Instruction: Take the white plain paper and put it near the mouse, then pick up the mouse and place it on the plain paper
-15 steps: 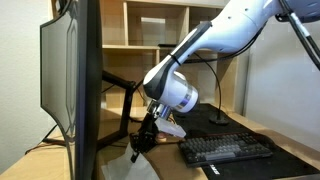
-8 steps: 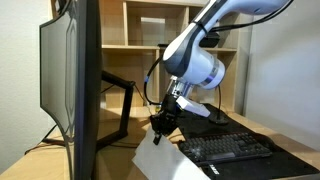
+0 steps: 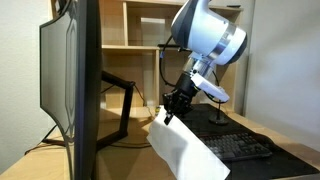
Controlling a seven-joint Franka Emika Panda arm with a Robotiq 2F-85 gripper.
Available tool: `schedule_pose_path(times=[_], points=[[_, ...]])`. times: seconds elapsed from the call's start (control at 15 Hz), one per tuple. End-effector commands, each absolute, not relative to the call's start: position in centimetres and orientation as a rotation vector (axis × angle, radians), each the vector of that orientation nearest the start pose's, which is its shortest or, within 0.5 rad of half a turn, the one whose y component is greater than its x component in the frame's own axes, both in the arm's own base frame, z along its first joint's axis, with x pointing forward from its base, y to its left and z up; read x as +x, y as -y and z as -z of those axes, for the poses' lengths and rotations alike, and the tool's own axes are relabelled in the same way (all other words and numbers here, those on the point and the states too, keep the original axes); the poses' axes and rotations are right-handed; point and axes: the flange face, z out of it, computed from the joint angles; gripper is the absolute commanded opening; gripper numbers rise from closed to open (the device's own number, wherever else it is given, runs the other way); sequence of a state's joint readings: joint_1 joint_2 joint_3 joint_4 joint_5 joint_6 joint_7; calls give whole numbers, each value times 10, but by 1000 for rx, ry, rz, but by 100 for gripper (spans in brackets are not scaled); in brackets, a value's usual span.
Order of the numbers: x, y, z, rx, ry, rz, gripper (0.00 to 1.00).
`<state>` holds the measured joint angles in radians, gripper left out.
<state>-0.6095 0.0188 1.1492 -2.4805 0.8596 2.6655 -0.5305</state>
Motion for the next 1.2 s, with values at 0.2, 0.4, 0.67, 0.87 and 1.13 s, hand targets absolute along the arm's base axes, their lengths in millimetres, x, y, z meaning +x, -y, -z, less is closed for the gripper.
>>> schedule_pose_path(times=[0.2, 0.4, 0.67, 0.87, 1.13], points=[[440, -205, -325, -2554, 258, 407, 1], [439, -201, -341, -2533, 284, 474, 0], [444, -140, -375, -2714, 71, 576, 0], [435, -82, -397, -2843, -136, 563, 0], [410, -13, -421, -2956, -416, 454, 0]])
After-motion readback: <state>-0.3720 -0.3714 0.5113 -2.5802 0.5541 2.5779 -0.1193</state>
